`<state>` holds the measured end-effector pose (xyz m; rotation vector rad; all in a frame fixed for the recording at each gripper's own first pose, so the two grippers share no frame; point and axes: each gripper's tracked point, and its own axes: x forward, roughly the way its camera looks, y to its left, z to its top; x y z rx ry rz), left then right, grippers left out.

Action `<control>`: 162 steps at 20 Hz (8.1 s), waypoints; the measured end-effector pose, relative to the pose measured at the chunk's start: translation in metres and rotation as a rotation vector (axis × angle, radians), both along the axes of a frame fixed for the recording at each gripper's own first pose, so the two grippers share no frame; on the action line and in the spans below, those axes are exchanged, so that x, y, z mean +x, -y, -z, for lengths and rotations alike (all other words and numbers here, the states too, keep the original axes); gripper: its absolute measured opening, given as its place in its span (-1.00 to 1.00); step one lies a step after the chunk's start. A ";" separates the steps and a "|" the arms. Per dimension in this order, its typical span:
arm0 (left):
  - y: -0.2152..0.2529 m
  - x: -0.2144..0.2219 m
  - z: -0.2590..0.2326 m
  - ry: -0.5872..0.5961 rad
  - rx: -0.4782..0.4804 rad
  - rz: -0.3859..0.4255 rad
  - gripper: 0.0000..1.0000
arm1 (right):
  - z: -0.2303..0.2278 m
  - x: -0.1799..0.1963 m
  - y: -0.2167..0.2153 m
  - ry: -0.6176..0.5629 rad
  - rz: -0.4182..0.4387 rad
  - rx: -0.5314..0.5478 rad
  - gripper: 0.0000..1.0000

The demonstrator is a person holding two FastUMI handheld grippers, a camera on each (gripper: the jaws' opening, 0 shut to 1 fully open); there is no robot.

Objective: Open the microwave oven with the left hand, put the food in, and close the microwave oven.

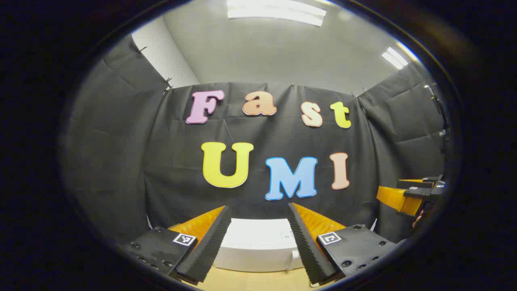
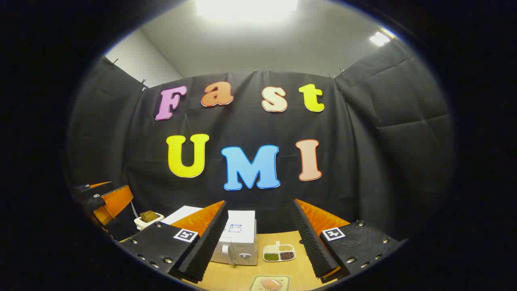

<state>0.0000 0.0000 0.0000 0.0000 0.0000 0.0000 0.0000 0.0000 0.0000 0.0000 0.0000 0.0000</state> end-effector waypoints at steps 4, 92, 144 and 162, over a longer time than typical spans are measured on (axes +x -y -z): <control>0.006 0.010 -0.006 0.034 0.020 0.010 0.83 | -0.008 0.011 -0.007 0.016 -0.045 0.051 0.92; -0.137 -0.146 0.361 -0.648 0.168 0.628 -0.77 | 0.215 -0.057 -0.094 -0.463 -0.088 0.182 0.92; -0.154 -0.135 0.093 -0.154 -0.042 -0.004 0.82 | 0.324 0.045 -0.116 -0.360 -0.409 -0.924 0.27; -0.158 -0.143 0.033 -0.091 0.080 -0.150 0.82 | 0.384 0.161 -0.229 -0.240 -0.601 -1.198 0.27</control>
